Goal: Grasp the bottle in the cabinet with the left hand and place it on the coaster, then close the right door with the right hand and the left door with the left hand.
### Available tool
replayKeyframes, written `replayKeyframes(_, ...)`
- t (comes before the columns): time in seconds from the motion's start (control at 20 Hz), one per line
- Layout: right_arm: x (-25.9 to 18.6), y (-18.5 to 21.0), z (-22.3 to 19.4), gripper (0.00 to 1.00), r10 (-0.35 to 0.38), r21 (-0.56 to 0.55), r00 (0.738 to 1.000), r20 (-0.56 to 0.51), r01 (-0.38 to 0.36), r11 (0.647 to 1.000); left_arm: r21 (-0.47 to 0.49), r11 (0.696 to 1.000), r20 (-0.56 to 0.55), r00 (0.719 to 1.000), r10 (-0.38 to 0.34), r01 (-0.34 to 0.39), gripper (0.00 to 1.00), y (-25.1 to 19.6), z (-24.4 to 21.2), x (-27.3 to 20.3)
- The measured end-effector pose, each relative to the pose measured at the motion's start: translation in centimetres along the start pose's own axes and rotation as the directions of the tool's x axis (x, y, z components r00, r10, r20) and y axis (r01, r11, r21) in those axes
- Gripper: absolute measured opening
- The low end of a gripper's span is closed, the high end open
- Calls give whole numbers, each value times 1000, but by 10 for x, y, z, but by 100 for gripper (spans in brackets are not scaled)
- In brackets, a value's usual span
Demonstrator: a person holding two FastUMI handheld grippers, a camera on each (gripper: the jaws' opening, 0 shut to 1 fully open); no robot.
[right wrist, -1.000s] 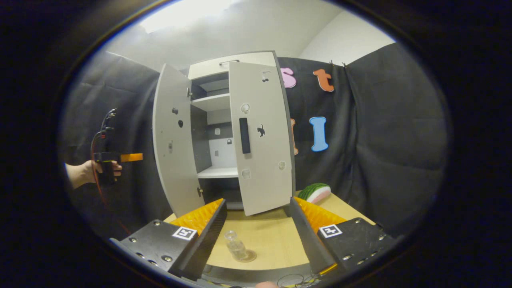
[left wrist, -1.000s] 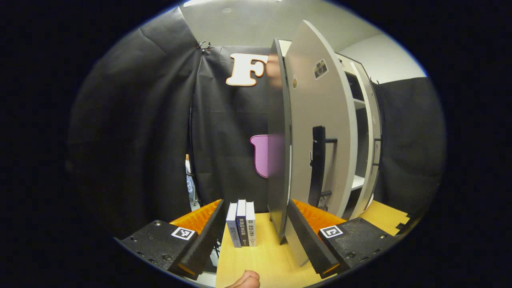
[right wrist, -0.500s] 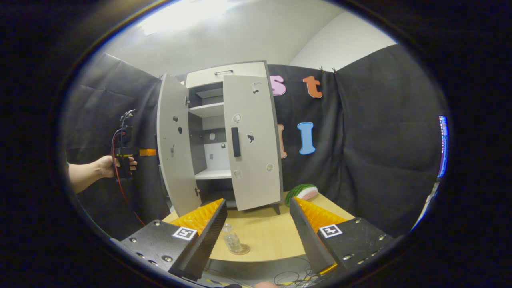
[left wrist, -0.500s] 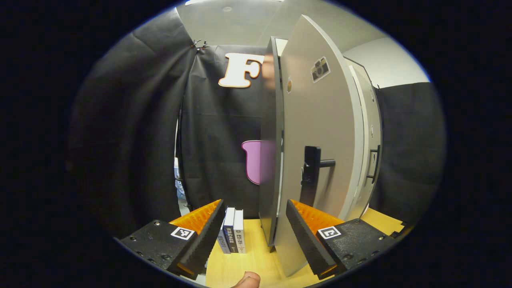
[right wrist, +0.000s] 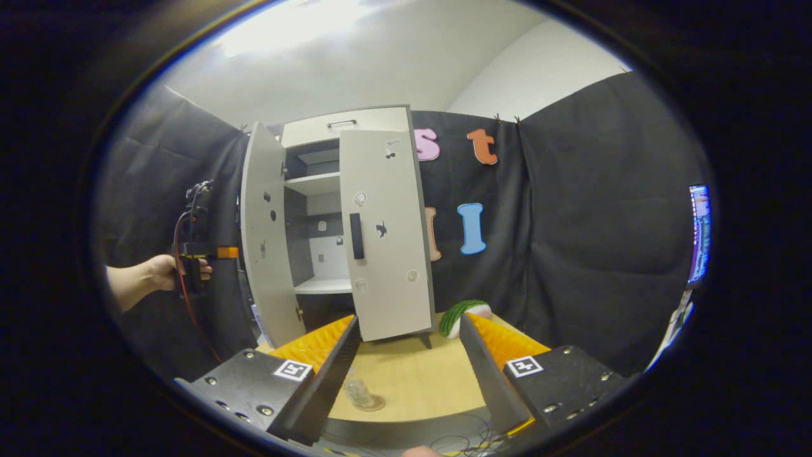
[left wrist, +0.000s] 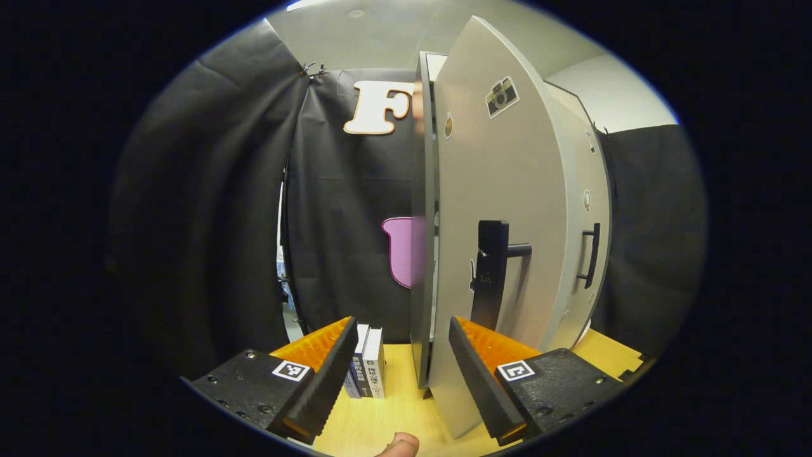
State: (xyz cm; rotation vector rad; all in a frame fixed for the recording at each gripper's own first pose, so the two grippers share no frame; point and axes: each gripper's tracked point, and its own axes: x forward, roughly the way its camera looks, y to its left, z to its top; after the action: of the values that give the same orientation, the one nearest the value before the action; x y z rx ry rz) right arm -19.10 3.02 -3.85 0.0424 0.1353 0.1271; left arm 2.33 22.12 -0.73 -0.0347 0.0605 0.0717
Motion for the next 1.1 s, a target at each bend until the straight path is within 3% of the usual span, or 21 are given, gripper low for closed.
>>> replayKeyframes(0.2, 22, 2, 6, 99, 3, -26, 1000, 10, -2, 1000, 11, 1000, -13, 1000, 29, -28, 92, -1, -10, -2)
replayKeyframes(0.25, 28, 5, 6, 95, 5, -33, 1000, 11, -4, 999, 20, 999, -10, 999, 35, -35, 92, -2, -11, -3)
replayKeyframes(0.35, 39, 4, 8, 99, 2, -48, 1000, 11, -2, 999, 23, 999, 0, 999, 40, -40, 89, -3, -9, -3)
replayKeyframes(0.5, 55, 7, 13, 96, 8, -64, 1000, 19, -7, 998, -29, 999, -27, 999, 21, -22, 92, -11, -16, -3)
replayKeyframes(0.55, 59, 7, 15, 96, 4, -65, 1000, 23, -3, 998, -35, 999, -24, 1000, 17, -18, 89, -12, -16, -3)
replayKeyframes(0.85, 83, 18, 18, 96, 10, -63, 999, 33, -8, 998, -5, 998, 6, 998, 59, -59, 92, -11, -14, -5)
replayKeyframes(0.9, 85, 20, 17, 99, 11, -71, 999, 32, -9, 997, -8, 998, 3, 998, 58, -58, 89, -13, -15, -4)
replayKeyframes(1.0, 89, 26, 16, 96, 17, -76, 999, 33, -14, 997, -19, 999, 0, 999, 39, -39, 95, -22, -16, -3)
replayKeyframes(1.1, 96, 29, 18, 99, 14, -77, 999, 35, -12, 997, -15, 999, 4, 1000, 30, -30, 92, -28, -15, -2)
